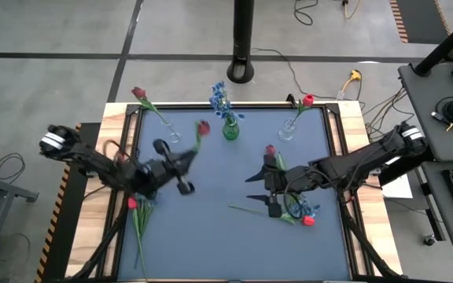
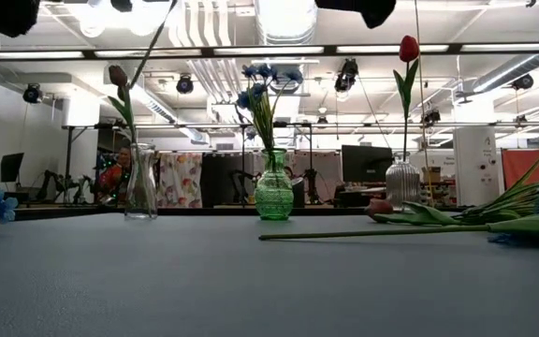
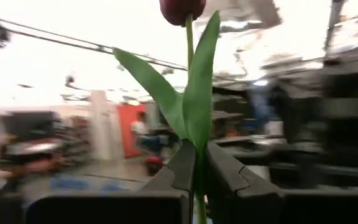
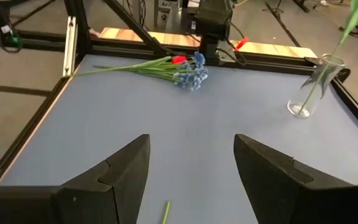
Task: Sort flowers into vase by color
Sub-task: Put the left red flower into the left transparent vase
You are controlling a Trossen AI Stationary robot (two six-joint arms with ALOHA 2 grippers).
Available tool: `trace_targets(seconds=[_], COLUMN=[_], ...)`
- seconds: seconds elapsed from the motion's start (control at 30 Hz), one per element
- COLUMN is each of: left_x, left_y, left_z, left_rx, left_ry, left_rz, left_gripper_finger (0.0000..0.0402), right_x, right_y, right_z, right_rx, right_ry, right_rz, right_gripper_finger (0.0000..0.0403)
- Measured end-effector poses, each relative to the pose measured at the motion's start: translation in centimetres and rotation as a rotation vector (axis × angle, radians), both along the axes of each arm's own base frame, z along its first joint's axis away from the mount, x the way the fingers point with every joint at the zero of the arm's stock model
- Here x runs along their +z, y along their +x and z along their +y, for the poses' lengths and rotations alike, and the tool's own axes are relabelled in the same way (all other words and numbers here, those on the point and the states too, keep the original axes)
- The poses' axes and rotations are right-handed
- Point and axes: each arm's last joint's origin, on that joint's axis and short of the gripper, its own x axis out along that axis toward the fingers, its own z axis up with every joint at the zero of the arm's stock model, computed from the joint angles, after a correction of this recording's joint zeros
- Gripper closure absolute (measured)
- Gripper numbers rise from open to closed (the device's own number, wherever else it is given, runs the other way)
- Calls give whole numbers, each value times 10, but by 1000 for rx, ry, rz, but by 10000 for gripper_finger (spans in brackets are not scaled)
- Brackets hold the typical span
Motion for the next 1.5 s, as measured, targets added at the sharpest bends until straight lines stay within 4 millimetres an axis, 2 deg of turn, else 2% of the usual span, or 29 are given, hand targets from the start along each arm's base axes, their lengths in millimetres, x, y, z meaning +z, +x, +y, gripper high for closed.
trace_targets(seconds=[0.23, 0.33, 0.5, 0.63, 0.8, 1.03, 1.5], left_x=[0, -3, -5, -8, -14, -21, -30], left_y=[-18, -27, -41, -50, -55, -58, -54], left_z=[74, 104, 142, 164, 180, 190, 195], left_rx=[142, 209, 205, 290, 361, 403, 398], left_ry=[176, 172, 205, 186, 151, 130, 86], left_rz=[-42, -67, -100, -72, -9, 35, 46], left_gripper_finger=[398, 398, 397, 397, 397, 397, 397], right_x=[-3, -2, -2, -3, -3, -3, -3], right_y=[5, 5, 5, 4, 4, 4, 4], right_z=[2, 2, 2, 2, 2, 2, 2], right_rx=[10, 10, 9, 10, 10, 11, 10], right_ry=[-11, -11, -11, -12, -13, -15, -15], right_rz=[6, 4, 4, 9, 11, 11, 11], right_gripper_finger=[179, 179, 179, 179, 179, 179, 179])
